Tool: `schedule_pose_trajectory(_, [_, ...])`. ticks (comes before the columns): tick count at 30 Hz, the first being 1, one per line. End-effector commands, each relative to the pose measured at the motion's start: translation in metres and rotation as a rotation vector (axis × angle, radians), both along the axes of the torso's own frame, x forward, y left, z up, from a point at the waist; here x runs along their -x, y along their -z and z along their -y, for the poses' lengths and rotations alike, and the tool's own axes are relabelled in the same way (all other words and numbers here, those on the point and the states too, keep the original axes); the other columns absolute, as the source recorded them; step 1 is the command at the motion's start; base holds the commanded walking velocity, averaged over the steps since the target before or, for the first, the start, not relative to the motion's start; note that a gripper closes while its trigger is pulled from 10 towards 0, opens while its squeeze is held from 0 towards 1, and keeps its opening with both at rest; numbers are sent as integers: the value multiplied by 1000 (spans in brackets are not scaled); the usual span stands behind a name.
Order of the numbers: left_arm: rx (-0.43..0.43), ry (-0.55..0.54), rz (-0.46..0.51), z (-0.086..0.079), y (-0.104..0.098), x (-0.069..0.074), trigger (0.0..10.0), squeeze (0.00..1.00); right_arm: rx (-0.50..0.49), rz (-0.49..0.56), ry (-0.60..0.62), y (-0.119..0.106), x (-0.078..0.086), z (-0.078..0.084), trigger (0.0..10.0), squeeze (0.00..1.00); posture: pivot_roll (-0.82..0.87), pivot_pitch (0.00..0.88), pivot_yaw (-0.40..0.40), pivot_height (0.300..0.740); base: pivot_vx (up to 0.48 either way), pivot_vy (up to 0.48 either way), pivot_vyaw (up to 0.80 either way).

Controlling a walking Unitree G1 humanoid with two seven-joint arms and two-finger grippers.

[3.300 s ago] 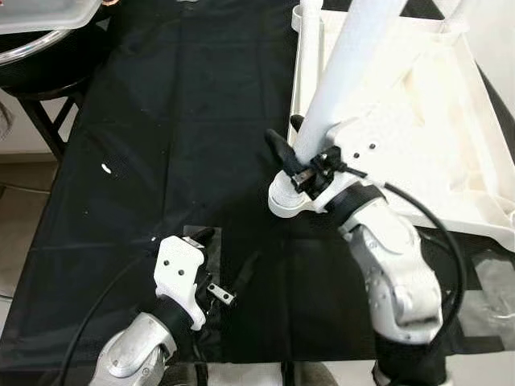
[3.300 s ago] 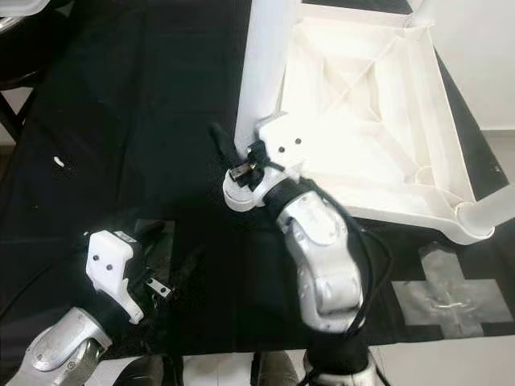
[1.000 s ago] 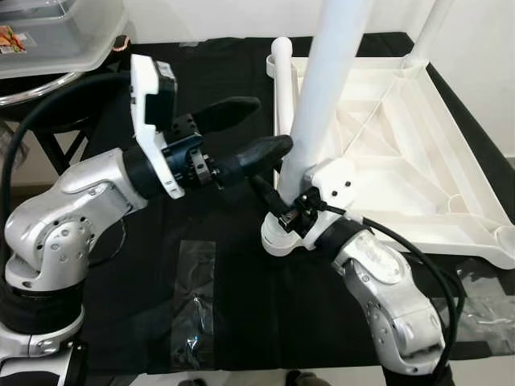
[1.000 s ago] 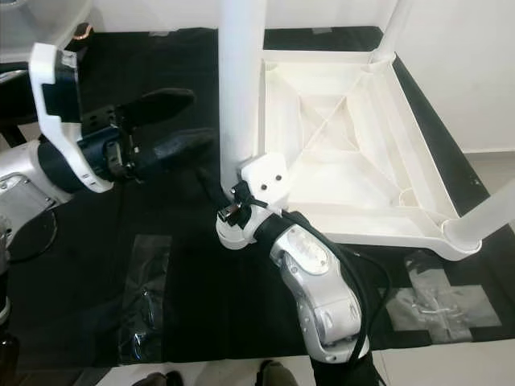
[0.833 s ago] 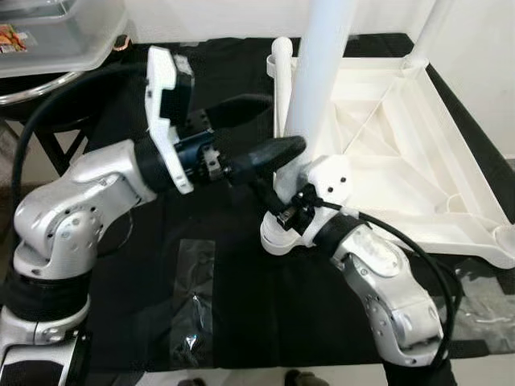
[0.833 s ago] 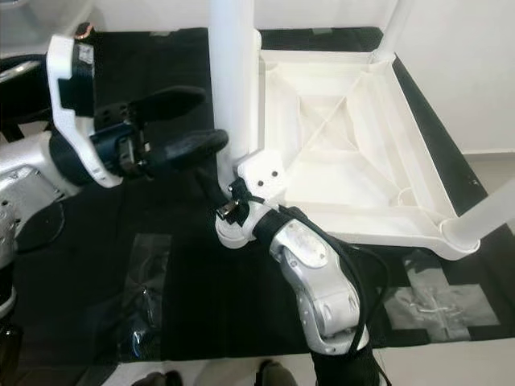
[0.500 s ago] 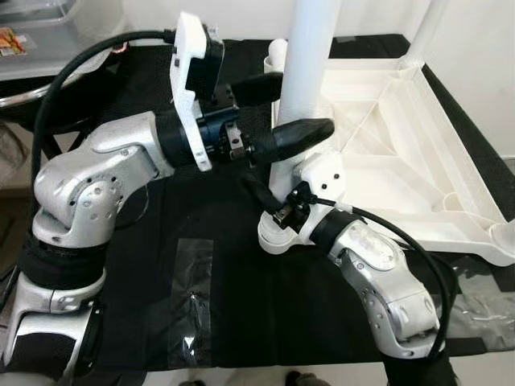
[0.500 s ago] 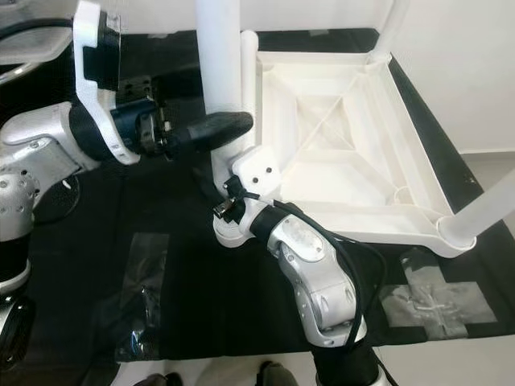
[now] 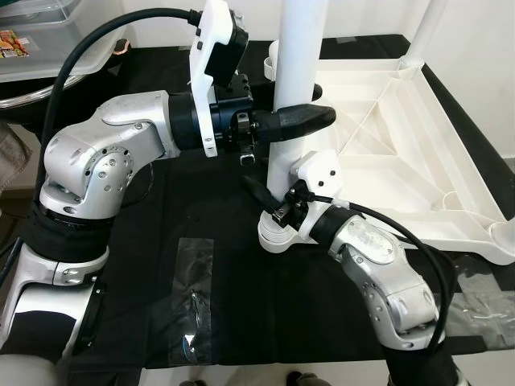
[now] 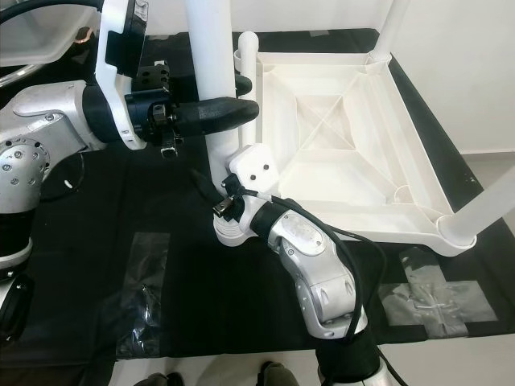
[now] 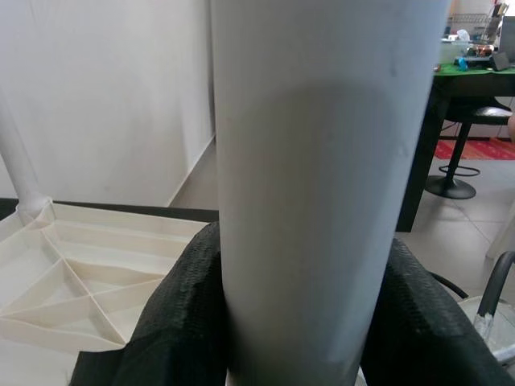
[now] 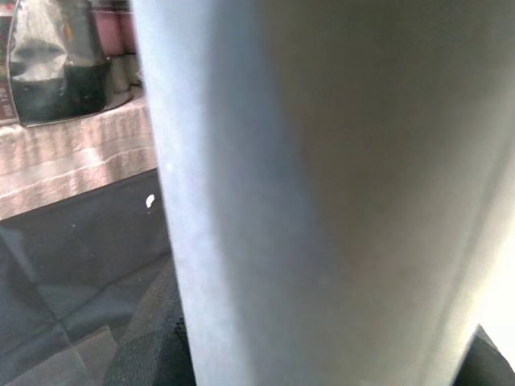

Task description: Building children table

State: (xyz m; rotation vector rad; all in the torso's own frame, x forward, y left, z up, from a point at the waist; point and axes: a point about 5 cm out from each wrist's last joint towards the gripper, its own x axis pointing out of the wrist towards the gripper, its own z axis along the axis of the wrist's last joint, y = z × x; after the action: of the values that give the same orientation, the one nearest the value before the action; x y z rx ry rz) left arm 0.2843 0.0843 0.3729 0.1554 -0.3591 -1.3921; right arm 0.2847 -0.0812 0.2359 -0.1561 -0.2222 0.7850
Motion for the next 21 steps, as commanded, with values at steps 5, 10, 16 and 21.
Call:
schedule_pose_trajectory(5, [-5,18,-30,-3,-8,-1,0,0,96,20,-231,0,0,-4,10000,1000,-2,189,46,740,0,0,0])
schedule_pose_trajectory(10, [-16,32,-27,-3,-9,-1,0,0,150,120,-419,-29,-8,12,10000,1000,3,192,53,740,0,0,0])
schedule_pose_trajectory(16, [-17,48,-32,-1,-10,2,0,0,207,142,-462,-52,-35,27,10000,0,16,207,51,740,0,0,0])
schedule_pose_trajectory(21, [15,85,-33,2,-13,6,0,0,180,151,-494,-67,-49,29,10000,0,23,211,48,740,0,0,0])
